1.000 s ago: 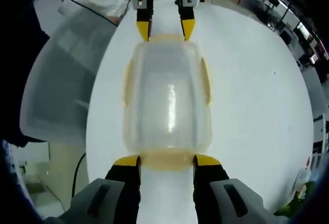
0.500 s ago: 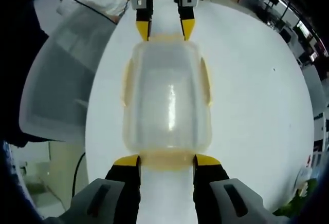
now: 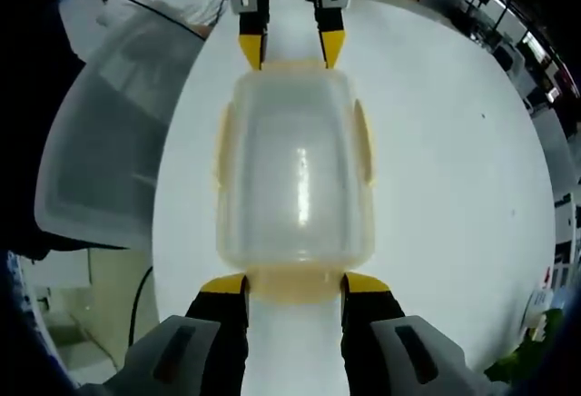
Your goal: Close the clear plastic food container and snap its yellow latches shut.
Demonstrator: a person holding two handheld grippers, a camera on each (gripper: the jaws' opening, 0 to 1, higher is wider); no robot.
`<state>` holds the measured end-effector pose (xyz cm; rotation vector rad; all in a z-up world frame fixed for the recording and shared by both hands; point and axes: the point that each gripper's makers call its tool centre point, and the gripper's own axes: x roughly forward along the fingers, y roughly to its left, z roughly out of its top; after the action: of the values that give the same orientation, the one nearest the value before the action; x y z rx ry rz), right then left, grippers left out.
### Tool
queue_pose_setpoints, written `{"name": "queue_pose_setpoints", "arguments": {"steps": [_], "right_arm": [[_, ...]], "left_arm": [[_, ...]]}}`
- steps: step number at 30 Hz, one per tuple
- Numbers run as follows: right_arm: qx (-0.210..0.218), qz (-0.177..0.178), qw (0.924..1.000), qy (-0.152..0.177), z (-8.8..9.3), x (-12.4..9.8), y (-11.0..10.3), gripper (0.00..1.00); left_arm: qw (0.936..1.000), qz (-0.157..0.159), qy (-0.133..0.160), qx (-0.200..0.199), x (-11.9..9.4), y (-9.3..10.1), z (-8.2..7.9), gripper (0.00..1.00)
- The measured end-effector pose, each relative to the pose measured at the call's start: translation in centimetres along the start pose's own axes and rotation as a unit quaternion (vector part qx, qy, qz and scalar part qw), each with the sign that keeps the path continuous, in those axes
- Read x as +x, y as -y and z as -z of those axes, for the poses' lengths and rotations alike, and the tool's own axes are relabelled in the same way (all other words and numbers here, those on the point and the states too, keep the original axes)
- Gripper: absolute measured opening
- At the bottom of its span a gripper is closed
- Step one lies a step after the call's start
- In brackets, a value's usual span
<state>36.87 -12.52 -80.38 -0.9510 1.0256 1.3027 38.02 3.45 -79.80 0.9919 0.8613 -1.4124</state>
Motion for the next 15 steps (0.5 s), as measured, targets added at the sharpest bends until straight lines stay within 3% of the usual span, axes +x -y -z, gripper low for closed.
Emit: {"name": "queue_pose_setpoints", "arguments": {"steps": [15], "right_arm": [[0.003,0.005,1.0000,0.004,0.10,0.16,-0.21,0.39]], "left_arm": [[1.0000,0.000,0.001,-0.004,0.45,0.25,0.15,0.39]]}}
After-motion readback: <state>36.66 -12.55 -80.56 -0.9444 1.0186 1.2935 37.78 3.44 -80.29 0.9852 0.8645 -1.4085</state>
